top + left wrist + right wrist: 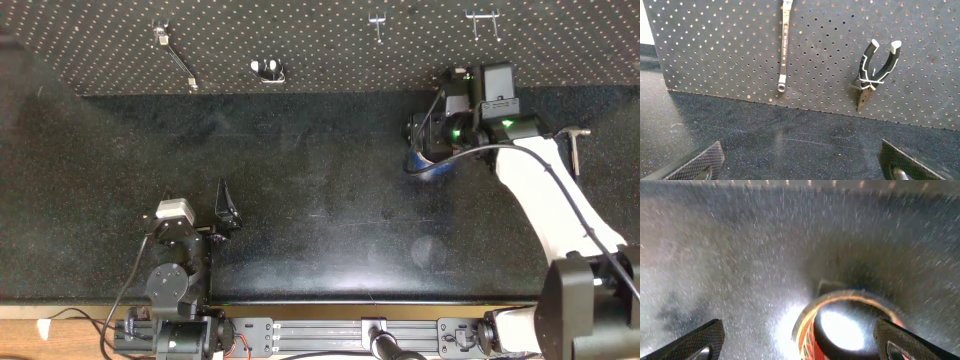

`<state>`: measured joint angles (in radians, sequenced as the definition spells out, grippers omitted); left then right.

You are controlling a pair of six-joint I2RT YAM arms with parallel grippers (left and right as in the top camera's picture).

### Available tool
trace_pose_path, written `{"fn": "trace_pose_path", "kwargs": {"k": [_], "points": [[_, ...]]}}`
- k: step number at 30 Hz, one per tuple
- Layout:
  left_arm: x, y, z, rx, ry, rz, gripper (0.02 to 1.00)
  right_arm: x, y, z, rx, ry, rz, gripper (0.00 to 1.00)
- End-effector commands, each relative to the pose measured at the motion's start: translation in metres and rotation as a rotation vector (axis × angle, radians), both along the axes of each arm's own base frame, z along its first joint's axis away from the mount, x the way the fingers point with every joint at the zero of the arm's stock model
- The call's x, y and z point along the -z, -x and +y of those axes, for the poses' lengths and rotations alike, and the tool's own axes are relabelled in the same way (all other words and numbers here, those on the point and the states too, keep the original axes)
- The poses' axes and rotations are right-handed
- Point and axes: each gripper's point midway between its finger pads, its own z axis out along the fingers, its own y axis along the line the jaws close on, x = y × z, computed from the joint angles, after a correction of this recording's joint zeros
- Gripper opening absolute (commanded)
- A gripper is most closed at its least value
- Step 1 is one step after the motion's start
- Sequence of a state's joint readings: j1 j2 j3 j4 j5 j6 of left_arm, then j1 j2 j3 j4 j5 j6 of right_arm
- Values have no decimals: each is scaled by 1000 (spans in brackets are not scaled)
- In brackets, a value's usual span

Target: Place Tools Onto Pegboard

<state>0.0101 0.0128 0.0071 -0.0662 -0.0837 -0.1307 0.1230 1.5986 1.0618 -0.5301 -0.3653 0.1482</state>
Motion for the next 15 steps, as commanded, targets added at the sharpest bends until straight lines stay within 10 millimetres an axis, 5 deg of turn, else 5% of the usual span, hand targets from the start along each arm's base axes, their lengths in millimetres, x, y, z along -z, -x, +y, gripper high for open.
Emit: {"fn": "trace_pose_path", "kwargs": {"k": [1, 15], "points": [[0, 0, -3, 15, -12, 0, 996, 3, 2, 4, -21, 46, 19, 976], [0, 0, -3, 15, -12, 0, 996, 32, 10, -3, 34, 256, 80, 976]]}}
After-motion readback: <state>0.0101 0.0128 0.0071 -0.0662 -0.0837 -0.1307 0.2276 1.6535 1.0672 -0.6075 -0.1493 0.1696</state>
